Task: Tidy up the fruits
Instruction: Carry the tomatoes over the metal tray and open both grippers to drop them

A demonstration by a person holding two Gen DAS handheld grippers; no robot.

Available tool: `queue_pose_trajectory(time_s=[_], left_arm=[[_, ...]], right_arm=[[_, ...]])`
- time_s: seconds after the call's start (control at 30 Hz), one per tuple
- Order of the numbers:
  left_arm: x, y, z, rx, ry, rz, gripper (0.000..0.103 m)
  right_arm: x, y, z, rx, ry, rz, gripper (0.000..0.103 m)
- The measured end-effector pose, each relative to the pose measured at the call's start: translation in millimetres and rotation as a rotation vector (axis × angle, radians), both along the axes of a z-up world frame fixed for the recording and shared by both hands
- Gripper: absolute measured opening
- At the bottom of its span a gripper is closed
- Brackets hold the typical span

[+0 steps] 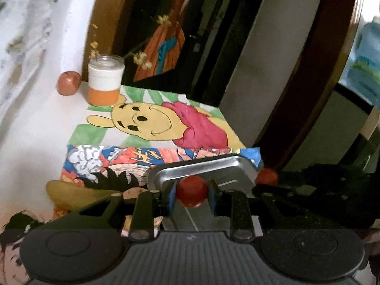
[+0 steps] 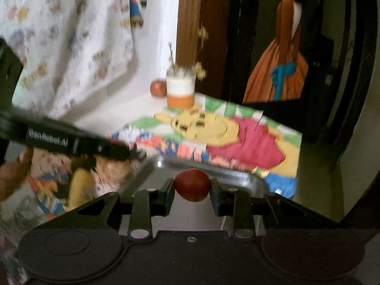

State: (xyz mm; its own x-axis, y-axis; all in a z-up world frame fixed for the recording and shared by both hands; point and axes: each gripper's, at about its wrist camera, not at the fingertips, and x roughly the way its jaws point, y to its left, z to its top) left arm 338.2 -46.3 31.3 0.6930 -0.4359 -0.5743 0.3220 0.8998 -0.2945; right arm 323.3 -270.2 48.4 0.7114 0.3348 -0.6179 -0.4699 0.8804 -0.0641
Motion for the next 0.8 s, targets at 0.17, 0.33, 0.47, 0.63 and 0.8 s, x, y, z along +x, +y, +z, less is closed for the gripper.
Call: queue_pose_trajectory(time_s=[0.17,0.33,0.47,0.63,0.8], left_arm=[[15,-18,-15,0.061,0.006,-0.061,0.03],[20,-33,-26,0.121,0.016,-0.092,0.031],[21,-44,-30,0.201,0.014,-0.103,0.031],[25,-51,-36,0.24,0.036,-0.108,0.031],[24,-49,-31,0.218,0.044,-0.087,0.05]], right_arm=[[11,0,-27,-0.047,0.044,0.016,0.034],[14,-2,-36,-0.069,0.068,0.024,0.034],[12,-5,-39,-0.077,0.072,0.028,0.034],[11,-8,-40,-0.063,0.068,0.025,0.034],[5,-13,-35,-0.047,0.058,0.009,0.038]])
